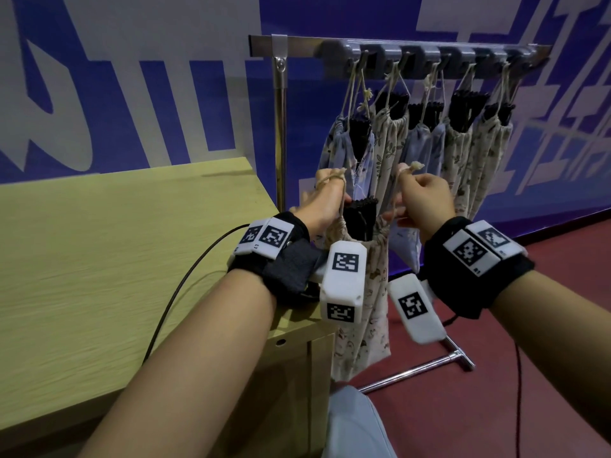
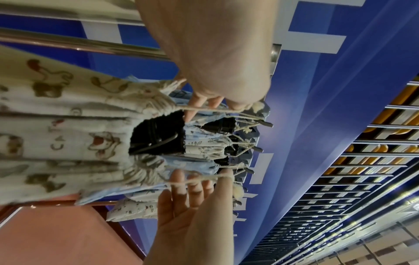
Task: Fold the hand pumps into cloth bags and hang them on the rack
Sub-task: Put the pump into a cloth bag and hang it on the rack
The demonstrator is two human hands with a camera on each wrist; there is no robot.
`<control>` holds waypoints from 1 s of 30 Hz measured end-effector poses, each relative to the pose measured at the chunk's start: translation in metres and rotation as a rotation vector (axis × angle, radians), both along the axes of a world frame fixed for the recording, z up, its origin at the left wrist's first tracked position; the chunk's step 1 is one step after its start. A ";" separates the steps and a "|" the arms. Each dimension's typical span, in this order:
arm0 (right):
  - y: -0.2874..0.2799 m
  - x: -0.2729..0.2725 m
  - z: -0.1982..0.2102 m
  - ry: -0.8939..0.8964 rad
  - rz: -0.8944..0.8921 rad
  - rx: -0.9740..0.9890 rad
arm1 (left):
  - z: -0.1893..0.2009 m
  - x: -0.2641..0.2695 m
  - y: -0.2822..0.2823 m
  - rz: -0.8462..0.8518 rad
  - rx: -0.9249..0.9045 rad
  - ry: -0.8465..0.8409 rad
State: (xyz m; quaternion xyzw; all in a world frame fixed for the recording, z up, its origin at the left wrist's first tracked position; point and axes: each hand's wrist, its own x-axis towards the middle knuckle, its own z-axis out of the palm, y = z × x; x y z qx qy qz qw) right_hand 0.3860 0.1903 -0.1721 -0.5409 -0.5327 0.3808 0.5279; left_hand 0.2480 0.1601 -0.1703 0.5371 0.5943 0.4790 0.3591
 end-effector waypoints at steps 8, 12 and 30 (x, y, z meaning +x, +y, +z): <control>-0.007 -0.005 -0.001 0.162 0.107 -0.073 | 0.000 -0.010 0.003 -0.038 -0.105 -0.027; -0.010 -0.004 -0.002 0.135 0.112 -0.055 | 0.003 -0.009 -0.005 -0.088 -0.149 0.022; -0.010 -0.009 -0.009 -0.115 0.227 0.114 | 0.013 0.004 -0.019 -0.121 -0.179 -0.099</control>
